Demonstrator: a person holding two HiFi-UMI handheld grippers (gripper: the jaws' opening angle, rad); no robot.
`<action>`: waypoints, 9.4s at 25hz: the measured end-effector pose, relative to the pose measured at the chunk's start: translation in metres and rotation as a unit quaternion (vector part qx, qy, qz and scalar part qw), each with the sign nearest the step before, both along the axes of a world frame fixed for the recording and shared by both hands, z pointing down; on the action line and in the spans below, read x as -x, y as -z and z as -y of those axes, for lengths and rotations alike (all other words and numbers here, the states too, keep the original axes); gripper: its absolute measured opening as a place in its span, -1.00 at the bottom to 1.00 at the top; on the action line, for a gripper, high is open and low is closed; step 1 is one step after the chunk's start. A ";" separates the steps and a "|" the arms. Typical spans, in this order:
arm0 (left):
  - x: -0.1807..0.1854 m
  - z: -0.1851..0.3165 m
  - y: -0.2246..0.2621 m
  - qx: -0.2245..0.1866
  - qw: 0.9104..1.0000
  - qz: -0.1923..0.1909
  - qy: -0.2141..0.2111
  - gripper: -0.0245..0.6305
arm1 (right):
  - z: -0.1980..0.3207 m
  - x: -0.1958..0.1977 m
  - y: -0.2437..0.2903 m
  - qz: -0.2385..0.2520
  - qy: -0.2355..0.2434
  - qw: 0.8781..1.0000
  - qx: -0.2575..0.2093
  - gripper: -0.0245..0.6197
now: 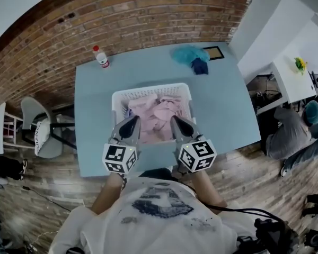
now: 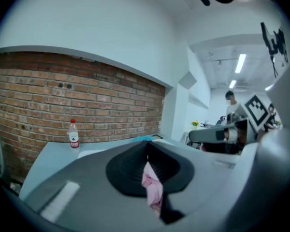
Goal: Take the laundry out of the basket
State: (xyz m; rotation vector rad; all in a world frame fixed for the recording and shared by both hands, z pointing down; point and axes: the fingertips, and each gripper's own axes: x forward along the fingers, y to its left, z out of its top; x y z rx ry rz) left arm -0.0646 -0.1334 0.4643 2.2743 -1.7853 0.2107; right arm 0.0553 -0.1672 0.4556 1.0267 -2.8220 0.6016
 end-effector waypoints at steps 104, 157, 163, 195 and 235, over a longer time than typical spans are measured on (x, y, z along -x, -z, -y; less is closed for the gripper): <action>0.066 0.085 -0.059 0.063 0.998 -0.020 0.012 -0.95 | 0.023 0.101 -0.285 -0.452 0.484 0.745 0.085 0.70; 0.109 0.043 -0.013 0.009 1.000 -0.003 0.008 -0.95 | 0.035 0.110 -0.113 -0.308 0.274 0.910 0.033 0.30; 0.116 0.035 -0.004 -0.006 1.000 0.002 0.004 -0.95 | 0.034 0.107 -0.084 -0.269 0.224 0.937 0.011 0.30; 0.022 0.073 0.047 -0.052 0.998 0.028 0.030 -0.95 | 0.079 -0.010 0.051 -0.158 0.136 0.974 -0.092 0.30; -0.244 0.159 0.012 -0.035 0.998 0.029 -0.038 -0.95 | 0.156 -0.301 -0.004 -0.179 0.017 0.982 -0.056 0.30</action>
